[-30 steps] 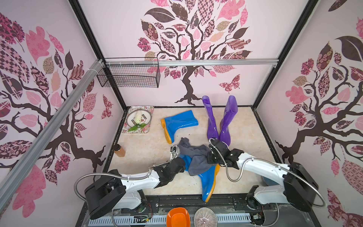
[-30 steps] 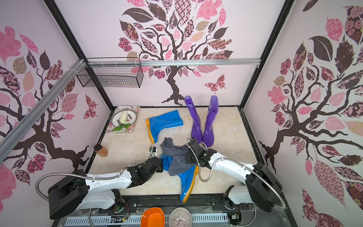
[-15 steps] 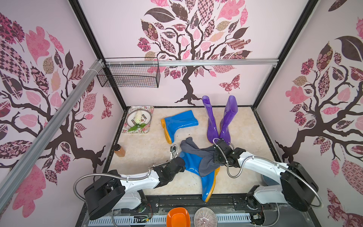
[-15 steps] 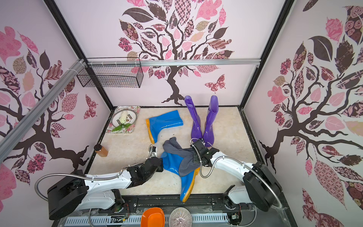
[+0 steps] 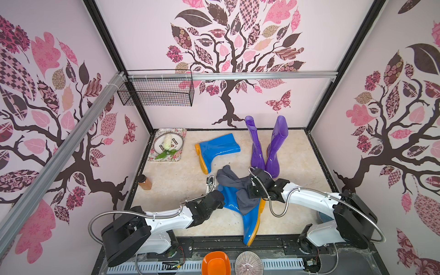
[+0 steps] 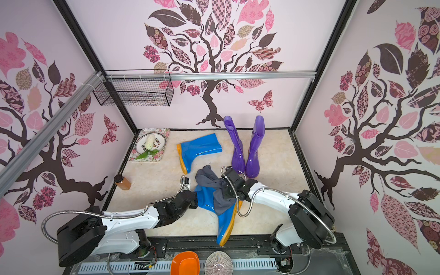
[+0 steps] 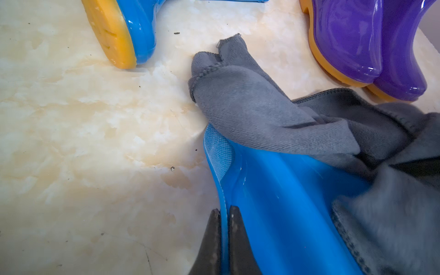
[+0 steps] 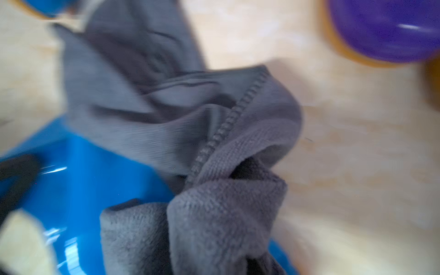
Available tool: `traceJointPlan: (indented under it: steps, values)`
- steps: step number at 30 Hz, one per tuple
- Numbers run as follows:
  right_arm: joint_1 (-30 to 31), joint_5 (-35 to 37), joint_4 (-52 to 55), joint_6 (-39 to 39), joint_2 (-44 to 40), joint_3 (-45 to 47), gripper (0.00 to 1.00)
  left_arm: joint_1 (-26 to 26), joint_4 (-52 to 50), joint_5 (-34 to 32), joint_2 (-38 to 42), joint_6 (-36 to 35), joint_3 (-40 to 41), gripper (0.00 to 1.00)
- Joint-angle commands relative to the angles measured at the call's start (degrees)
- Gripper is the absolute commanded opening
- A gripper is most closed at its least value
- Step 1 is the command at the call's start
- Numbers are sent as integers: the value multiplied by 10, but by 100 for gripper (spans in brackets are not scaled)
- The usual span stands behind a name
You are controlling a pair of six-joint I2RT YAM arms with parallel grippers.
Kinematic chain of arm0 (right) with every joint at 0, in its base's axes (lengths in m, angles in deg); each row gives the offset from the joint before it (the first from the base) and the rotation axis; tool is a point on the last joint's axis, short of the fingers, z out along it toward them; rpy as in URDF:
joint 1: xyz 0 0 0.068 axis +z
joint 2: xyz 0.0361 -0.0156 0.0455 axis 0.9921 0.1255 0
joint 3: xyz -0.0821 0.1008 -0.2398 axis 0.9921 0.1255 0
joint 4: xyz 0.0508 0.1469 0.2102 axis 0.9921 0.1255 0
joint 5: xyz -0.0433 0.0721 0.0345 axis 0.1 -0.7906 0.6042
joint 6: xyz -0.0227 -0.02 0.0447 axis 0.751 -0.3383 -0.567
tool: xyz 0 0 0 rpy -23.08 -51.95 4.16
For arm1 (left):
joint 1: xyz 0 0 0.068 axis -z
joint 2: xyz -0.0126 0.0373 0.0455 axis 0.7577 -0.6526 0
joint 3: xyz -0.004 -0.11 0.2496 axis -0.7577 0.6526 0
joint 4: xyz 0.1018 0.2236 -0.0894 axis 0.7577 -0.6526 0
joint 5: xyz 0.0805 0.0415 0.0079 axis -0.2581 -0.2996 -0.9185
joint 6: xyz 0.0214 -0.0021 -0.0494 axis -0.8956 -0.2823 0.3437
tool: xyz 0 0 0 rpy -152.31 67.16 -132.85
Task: Wipe the rubber boots with a cloth
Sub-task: Wipe the dirt off the rubber boot.
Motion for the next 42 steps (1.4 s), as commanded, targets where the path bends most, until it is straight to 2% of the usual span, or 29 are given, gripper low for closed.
traceJointPlan:
  steps: [1, 3, 8, 10, 12, 14, 16, 19, 23, 26, 28, 31, 33, 37, 39, 42]
  values:
    - [12, -140, -74, 6, 56, -56, 0, 2, 20, -8, -6, -6, -16, 0]
    - [10, -140, -68, 25, 120, -110, 0, 2, 16, -9, -2, -4, -16, 0]
    - [-4, -205, -18, 59, 282, -277, 0, 3, 5, -13, 11, 2, -10, 0]
    - [-5, -157, -3, 56, 298, -304, 0, 4, 2, -13, 16, 5, -9, 0]
    - [-9, -113, -8, 42, 263, -274, 0, 4, -2, -14, 21, 6, -8, 0]
    - [-10, -41, -28, 12, 197, -203, 0, 4, 1, -15, 23, 9, -5, 0]
    - [-9, -20, -14, -2, 140, -138, 0, 3, 6, -15, 23, 10, -4, 0]
    - [10, -45, -5, -13, 52, -50, 0, 3, 21, -7, 23, 22, -1, 0]
    - [101, -69, -24, -22, -19, -9, 0, 3, 43, 12, 22, 57, -1, 0]
    - [116, -146, -84, -55, -18, -7, 0, 4, 68, 39, 32, 86, 0, 0]
    - [116, -170, -115, -62, 1, -15, 0, 4, 105, 53, 51, 97, 14, 0]
    - [109, -155, -100, -38, 40, -52, 0, 4, 150, 71, 93, 112, 39, 0]
    - [81, -154, -95, -34, 58, -58, 0, 3, 145, 57, 128, 137, 55, 0]
    - [-10, -208, -147, -53, 64, -12, 0, 5, 123, 73, 174, 119, 61, 0]
    - [-22, -190, -151, -26, 75, -19, 0, 5, 134, 73, 177, 126, 71, 0]
    - [-22, -153, -44, 22, 105, -82, 0, 5, 148, 76, 164, 128, 75, 0]
